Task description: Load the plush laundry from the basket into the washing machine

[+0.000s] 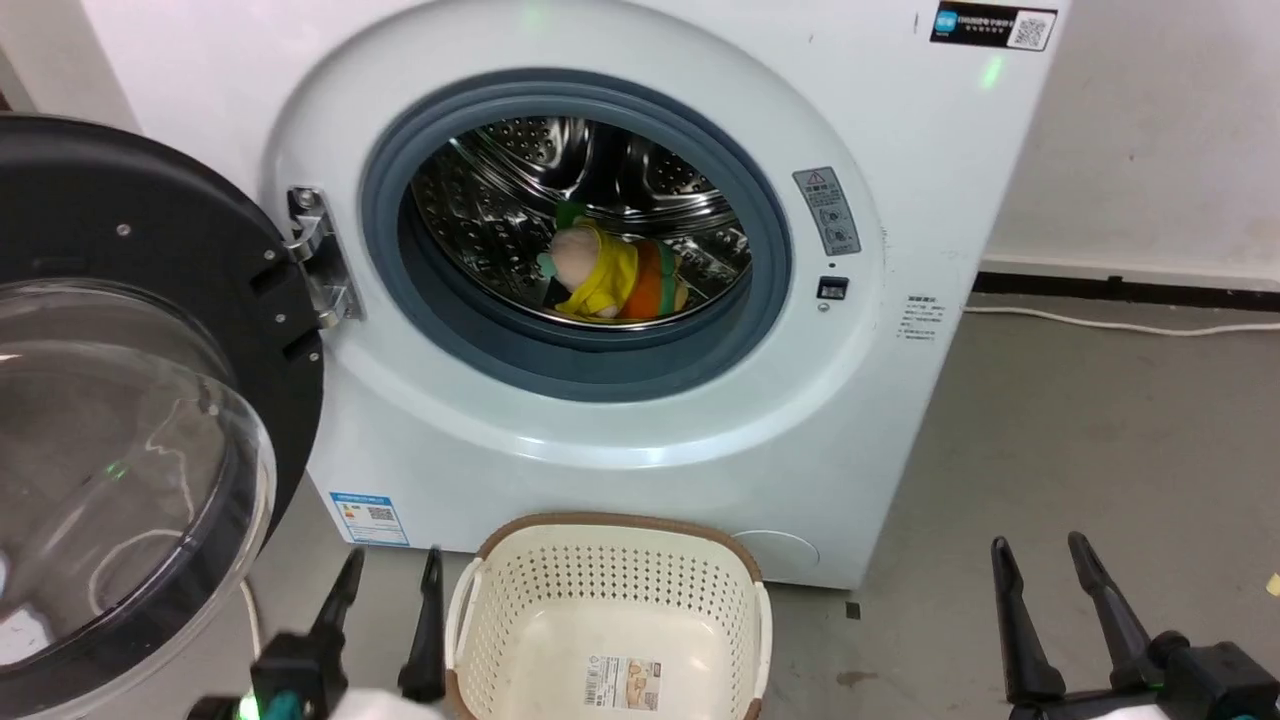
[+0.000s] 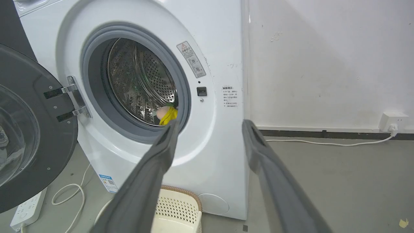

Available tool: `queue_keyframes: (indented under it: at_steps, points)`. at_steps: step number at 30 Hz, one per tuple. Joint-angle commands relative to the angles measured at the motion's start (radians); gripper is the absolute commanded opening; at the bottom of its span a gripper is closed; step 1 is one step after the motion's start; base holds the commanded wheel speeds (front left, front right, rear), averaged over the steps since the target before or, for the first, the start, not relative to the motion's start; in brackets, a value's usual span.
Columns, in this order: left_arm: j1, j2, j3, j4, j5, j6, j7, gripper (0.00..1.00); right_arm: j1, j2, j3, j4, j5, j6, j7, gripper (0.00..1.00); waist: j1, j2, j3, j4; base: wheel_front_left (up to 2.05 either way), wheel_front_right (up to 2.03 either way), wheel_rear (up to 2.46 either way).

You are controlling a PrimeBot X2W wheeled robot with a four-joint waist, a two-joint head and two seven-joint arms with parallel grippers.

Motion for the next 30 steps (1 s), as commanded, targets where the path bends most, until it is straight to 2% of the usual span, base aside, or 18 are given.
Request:
queue_keyframes:
  at_steps: [1,9,23,24,30]
  points:
    - [0.023,0.002,-0.003,-0.016,0.02,0.007,-0.005,1.0,0.019,0.0,0.0,0.0,-0.007,0.001,-0.005,1.0,0.0002,0.0,-0.003,0.004,0.0,0.0,0.0]
    - [0.073,-0.011,-0.012,-0.027,0.065,0.003,-0.005,1.0,0.043,0.0,0.006,0.018,-0.009,0.001,-0.005,1.0,0.0002,0.0,-0.009,0.015,0.0,0.0,0.0]
    - [0.071,-0.054,0.022,-0.032,0.077,-0.054,-0.005,1.0,0.043,0.0,0.007,0.037,-0.003,0.001,-0.005,1.0,0.0002,0.0,-0.003,0.012,0.0,0.0,0.0]
    - [0.063,-0.054,0.018,-0.032,0.077,-0.054,0.001,0.0,0.031,0.0,0.007,0.035,-0.005,0.0,0.0,0.0,0.0002,0.0,-0.003,0.012,0.0,0.0,0.0]
    - [0.061,-0.057,0.022,-0.037,0.084,-0.056,0.009,0.0,0.026,0.0,0.008,0.033,-0.011,0.0,0.009,0.0,0.0002,0.0,-0.001,0.009,0.0,0.0,0.0]
